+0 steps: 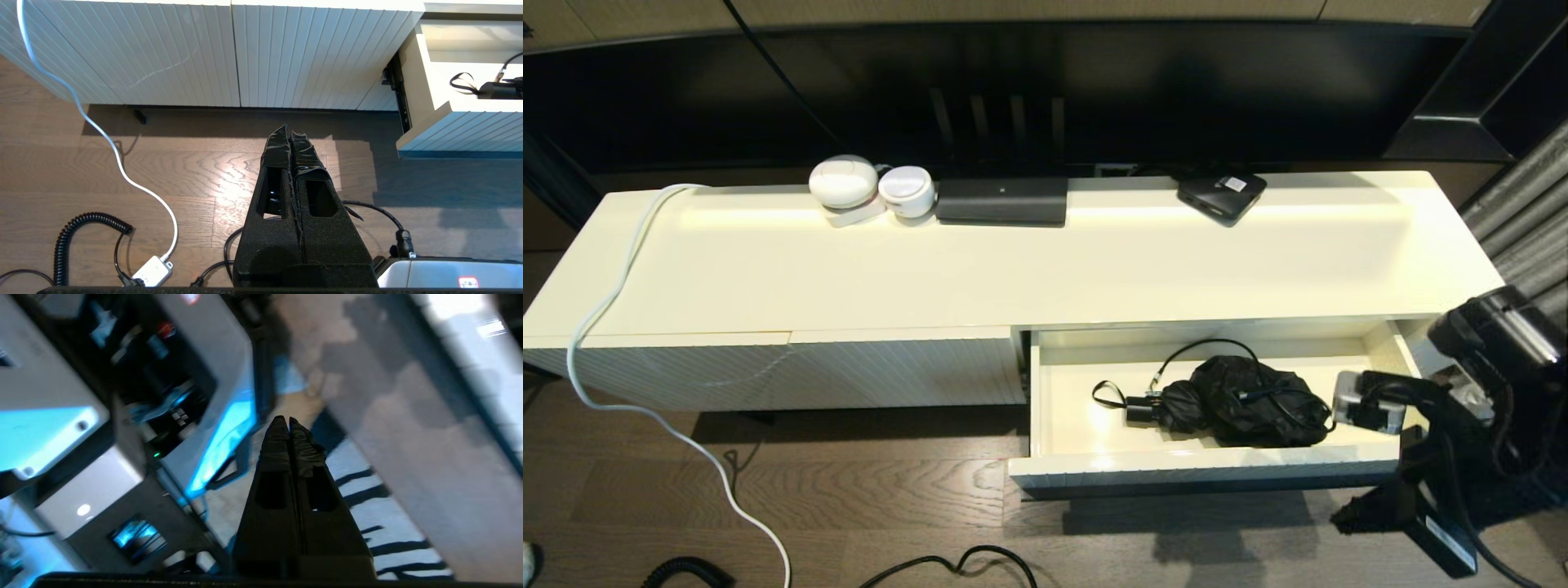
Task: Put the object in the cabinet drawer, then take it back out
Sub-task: Close the drawer
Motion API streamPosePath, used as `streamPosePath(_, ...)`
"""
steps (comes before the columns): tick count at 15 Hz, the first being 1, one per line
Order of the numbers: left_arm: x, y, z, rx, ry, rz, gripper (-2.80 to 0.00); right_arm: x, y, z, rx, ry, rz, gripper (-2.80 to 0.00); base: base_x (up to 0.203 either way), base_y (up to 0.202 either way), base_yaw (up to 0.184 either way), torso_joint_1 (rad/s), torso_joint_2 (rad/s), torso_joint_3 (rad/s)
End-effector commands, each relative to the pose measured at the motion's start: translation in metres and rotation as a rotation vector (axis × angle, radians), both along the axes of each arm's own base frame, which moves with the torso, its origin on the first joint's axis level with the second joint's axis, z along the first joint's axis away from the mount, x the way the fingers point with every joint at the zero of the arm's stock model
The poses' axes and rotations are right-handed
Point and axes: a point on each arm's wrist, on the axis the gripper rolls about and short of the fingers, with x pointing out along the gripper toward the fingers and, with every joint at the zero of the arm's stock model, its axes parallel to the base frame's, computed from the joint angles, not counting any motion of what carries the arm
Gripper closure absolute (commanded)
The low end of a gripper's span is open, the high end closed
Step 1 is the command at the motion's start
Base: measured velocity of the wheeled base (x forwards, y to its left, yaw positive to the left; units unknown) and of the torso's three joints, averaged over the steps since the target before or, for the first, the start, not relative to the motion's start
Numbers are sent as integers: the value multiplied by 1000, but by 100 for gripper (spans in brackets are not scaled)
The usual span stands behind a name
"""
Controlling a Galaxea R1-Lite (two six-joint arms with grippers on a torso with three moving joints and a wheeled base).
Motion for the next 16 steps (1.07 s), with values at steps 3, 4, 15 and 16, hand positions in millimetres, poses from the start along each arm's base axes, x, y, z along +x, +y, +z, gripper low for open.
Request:
streamPosePath(3, 0, 0, 0, -1, 0, -1, 0, -20, 8, -26, 10, 50, 14, 0, 0, 0, 0, 0, 0, 0)
streamPosePath(4, 0, 0, 0, -1, 0, 1, 0, -18, 9, -29, 15, 46, 5, 0, 0, 0, 0, 0, 0, 0)
streamPosePath(15, 0, 0, 0, -1, 0, -1, 0, -7, 10, -88, -36, -147, -93, 0, 0, 0, 0, 0, 0, 0)
streamPosePath(16, 0, 0, 0, -1, 0, -1, 0, -2, 10, -86, -36, -196, -110, 0, 0, 0, 0, 0, 0, 0)
